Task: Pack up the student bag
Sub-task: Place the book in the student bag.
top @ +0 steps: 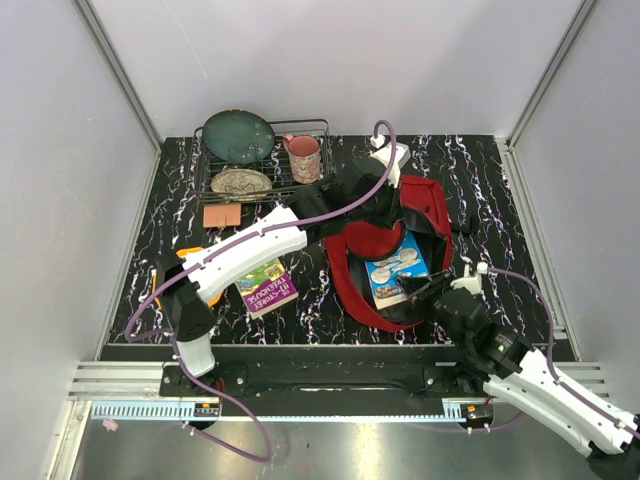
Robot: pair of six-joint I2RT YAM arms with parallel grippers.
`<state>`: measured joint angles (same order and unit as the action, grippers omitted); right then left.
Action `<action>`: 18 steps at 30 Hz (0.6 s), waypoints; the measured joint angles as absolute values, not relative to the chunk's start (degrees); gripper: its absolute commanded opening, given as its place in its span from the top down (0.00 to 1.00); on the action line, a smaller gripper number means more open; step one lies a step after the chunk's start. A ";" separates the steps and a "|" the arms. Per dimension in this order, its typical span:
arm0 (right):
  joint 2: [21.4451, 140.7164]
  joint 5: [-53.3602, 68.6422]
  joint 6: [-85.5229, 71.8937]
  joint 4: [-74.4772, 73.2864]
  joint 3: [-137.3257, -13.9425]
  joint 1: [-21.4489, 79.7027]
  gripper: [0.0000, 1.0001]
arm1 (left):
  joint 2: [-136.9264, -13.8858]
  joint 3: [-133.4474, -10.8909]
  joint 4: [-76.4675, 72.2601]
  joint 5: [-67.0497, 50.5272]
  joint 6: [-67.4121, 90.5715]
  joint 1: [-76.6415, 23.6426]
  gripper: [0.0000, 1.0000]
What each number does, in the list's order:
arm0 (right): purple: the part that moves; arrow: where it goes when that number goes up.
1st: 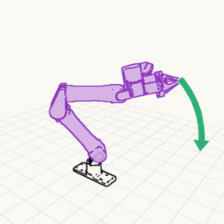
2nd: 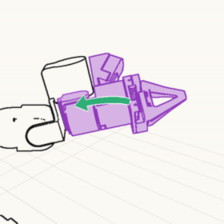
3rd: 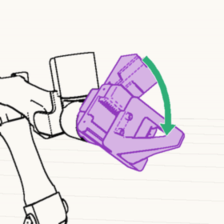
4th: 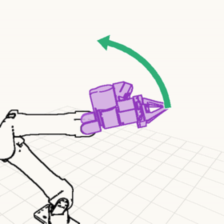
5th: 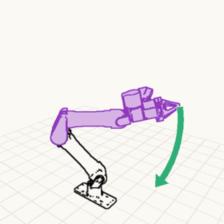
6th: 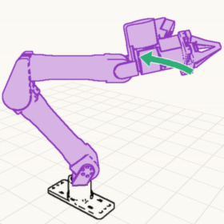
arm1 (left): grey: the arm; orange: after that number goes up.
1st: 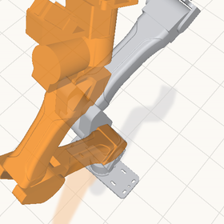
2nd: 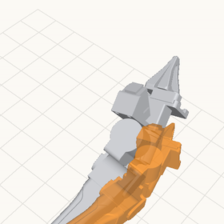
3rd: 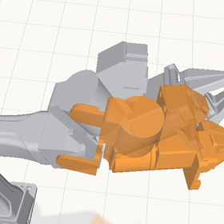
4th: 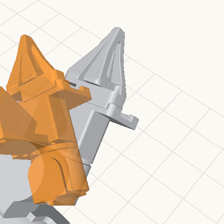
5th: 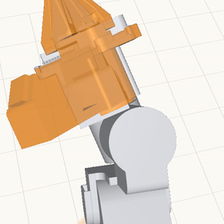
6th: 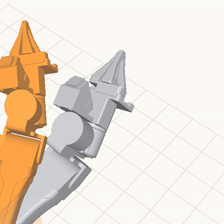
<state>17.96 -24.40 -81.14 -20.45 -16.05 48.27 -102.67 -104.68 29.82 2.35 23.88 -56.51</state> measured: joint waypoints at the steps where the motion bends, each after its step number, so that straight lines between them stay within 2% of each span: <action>1: 19.94 -24.43 -80.29 -19.88 -17.37 48.27 1.00 | -102.39 -104.18 29.71 2.33 24.18 -56.51 1.00; 18: 29.54 -30.72 -80.47 -4.21 -17.58 47.66 1.00 | -99.00 -100.12 26.81 -0.64 27.31 -56.31 1.00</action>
